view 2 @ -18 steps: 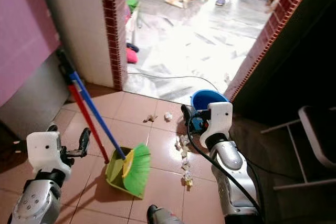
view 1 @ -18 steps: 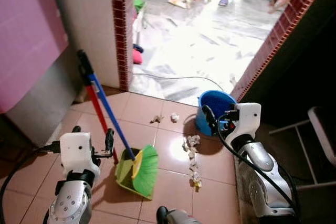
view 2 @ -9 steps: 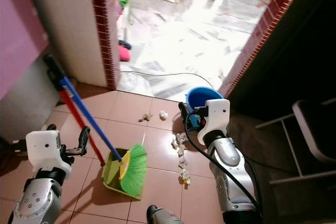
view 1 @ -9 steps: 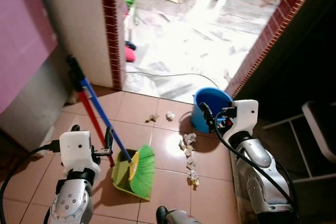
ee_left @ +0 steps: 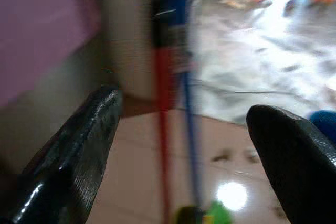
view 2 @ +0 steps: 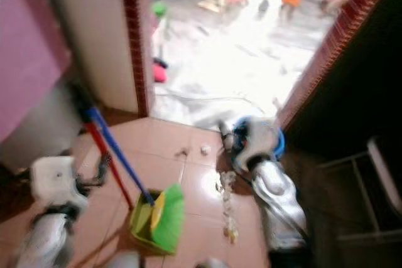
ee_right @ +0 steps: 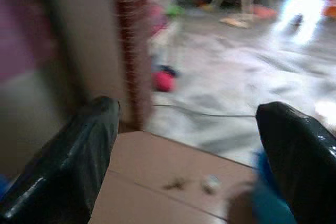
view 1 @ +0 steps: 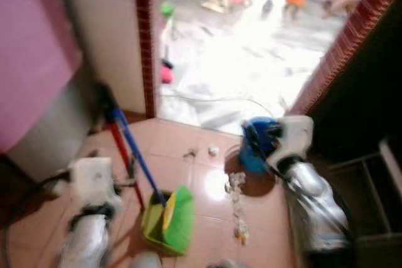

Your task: Sweep floor

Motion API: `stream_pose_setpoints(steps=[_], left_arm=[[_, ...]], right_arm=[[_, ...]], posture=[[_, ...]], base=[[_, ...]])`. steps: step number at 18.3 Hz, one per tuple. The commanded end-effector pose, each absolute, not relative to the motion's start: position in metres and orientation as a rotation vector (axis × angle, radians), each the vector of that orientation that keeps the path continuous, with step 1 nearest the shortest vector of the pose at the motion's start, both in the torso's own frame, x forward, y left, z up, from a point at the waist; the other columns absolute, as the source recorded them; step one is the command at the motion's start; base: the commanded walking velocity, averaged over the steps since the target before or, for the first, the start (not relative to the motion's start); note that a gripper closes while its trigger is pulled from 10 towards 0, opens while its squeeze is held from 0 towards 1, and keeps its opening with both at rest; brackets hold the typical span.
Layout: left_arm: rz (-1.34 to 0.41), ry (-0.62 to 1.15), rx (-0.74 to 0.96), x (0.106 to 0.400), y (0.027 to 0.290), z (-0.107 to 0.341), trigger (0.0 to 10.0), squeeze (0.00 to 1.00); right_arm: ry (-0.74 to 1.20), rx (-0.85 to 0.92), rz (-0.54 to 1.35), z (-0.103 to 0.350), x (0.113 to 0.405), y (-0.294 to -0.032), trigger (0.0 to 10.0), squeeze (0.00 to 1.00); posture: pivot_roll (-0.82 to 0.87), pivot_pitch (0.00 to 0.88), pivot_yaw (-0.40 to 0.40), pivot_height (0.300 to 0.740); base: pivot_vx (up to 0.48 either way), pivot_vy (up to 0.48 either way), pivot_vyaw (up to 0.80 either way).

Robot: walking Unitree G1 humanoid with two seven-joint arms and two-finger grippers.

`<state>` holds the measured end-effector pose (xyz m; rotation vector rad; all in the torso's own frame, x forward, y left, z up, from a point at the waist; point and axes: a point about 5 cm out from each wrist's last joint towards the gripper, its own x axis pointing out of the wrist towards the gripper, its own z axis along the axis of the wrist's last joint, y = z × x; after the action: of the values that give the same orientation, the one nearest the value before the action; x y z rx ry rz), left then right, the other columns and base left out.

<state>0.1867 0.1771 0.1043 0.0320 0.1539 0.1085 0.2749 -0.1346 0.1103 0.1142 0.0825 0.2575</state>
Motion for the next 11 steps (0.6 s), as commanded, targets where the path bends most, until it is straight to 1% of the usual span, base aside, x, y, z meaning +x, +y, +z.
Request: stream_pose_setpoints(steps=[1,5,8,9,11], left_arm=[[0.074,0.138,0.007,0.188,0.167,0.107,10.0,0.00],[0.071,0.138,0.009,0.187,0.166,0.107,10.0,0.00],[0.104,0.139,0.053,0.184,0.169,0.107,10.0,0.00],[0.126,0.139,0.083,0.181,0.171,0.108,10.0,0.00],[0.154,0.153,0.107,0.172,0.176,0.106,10.0,0.00]], right_arm=[[0.093,0.090,0.214,0.108,0.273,-0.150,10.0,0.00],[0.095,0.089,0.215,0.106,0.273,-0.151,10.0,0.00],[0.080,0.078,0.245,0.108,0.275,-0.148,10.0,0.00],[0.076,0.074,0.249,0.109,0.275,-0.147,10.0,0.00],[0.077,0.070,0.259,0.107,0.277,-0.146,10.0,0.00]], posture=[[0.08,0.097,-0.088,0.740],[0.08,0.096,-0.089,0.740],[0.09,0.093,-0.089,0.740],[0.09,0.095,-0.087,0.740],[0.10,0.098,-0.087,0.740]], base=[[0.000,0.000,0.00],[0.000,0.000,0.00],[0.000,0.000,0.00],[0.000,0.000,0.50],[0.000,0.000,0.80]])
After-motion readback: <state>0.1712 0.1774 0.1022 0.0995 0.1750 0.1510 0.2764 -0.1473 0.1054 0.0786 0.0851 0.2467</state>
